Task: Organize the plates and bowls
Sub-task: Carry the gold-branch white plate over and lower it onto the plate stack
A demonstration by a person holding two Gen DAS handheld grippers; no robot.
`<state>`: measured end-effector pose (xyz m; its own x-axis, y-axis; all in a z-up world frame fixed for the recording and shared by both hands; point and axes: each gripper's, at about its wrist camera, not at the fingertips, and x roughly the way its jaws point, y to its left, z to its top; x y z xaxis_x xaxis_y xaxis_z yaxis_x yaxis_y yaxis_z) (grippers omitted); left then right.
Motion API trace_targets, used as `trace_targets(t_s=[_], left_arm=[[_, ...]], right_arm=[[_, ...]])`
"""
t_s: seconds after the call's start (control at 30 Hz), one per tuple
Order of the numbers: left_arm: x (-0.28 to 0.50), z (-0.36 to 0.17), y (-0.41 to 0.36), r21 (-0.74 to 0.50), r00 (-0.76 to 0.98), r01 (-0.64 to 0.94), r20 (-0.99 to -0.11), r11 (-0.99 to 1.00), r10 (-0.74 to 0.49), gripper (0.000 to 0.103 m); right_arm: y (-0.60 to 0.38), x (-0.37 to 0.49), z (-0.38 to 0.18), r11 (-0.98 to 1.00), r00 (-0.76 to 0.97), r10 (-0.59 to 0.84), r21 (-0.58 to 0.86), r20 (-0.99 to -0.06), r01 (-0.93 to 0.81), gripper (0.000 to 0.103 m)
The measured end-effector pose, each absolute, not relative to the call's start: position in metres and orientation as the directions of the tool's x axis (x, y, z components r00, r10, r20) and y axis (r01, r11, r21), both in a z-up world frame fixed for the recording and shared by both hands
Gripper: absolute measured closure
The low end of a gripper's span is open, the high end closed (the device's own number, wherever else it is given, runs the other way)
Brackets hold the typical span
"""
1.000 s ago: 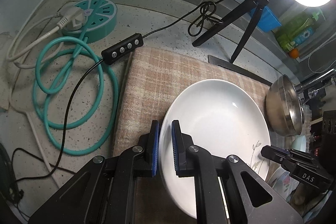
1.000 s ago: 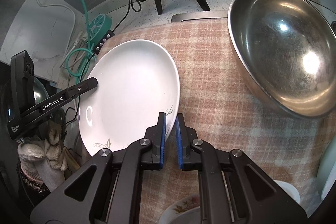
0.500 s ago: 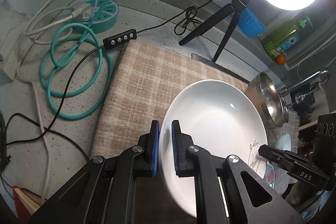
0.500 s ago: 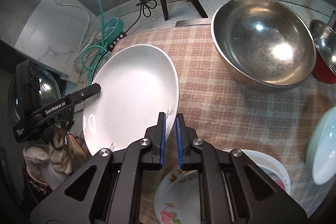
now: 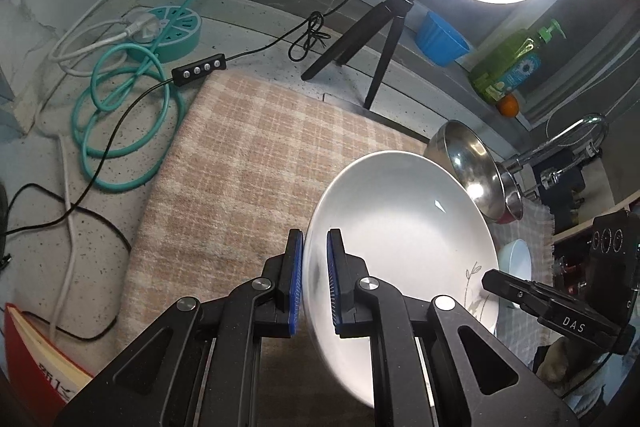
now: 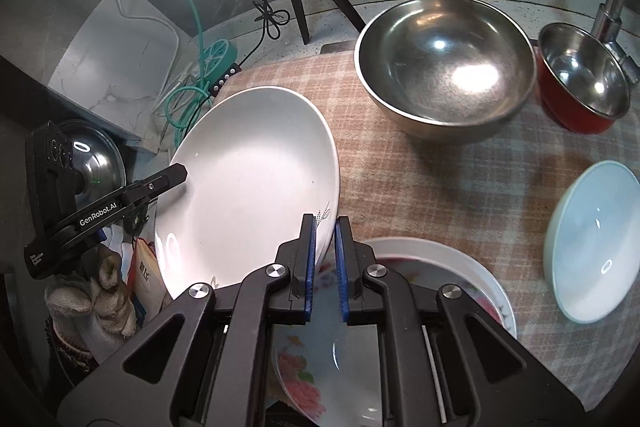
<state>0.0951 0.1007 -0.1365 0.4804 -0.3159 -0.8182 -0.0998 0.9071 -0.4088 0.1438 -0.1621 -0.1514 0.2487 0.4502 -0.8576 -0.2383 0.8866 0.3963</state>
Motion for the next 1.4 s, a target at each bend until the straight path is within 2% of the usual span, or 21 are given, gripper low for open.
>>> trace_targets(t_s=[0.57, 1.4], left_arm=[[0.060, -0.125, 0.038, -0.408, 0.481, -0.057, -0.811, 0.911, -0.333, 0.093], [0.014, -0.156, -0.019, -0.400, 0.386, -0.056, -0.854, 0.915, -0.349, 0.093]], right_arm=[[-0.224, 0.104, -0.145, 0.890, 0.224, 0.438, 0.386, -0.870, -0.242, 0.093], [-0.272, 0.065, -0.178, 0.914, 0.153, 0.371, 0.331, -0.916, -0.233, 0.093]])
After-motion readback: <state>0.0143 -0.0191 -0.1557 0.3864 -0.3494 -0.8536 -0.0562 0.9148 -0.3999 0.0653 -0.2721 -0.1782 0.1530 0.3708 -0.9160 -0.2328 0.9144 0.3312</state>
